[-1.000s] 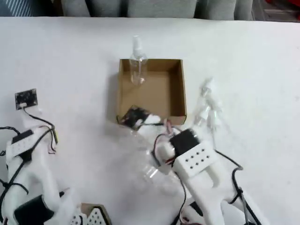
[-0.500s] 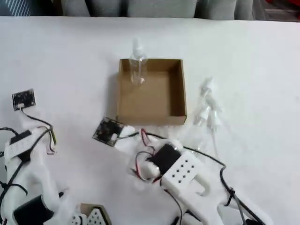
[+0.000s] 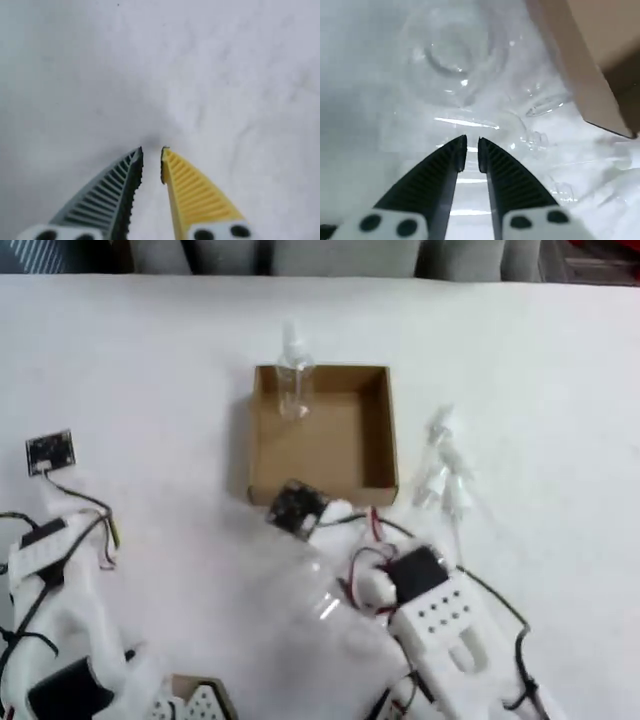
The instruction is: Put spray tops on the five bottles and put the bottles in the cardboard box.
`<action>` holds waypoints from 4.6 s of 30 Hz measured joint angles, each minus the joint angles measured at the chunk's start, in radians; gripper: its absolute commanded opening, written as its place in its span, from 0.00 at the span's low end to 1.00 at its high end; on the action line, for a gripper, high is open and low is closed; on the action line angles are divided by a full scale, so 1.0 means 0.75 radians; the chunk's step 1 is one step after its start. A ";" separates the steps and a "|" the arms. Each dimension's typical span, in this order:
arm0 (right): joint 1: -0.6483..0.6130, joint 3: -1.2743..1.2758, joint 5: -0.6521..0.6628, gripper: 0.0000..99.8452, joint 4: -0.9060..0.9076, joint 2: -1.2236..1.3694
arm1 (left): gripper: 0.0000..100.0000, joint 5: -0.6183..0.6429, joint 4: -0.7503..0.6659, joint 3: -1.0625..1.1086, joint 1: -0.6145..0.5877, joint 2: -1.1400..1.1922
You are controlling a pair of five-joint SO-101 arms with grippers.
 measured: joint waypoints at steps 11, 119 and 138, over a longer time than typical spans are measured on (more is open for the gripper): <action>-0.057 0.008 -0.070 0.02 -0.313 0.270 | 0.08 0.000 0.000 0.000 0.000 0.000; 0.000 0.076 -0.207 0.02 -0.407 0.280 | 0.33 0.976 0.612 -0.734 0.698 0.649; 0.000 0.076 -0.207 0.02 -0.407 0.280 | 0.02 0.669 0.606 -0.859 0.714 0.775</action>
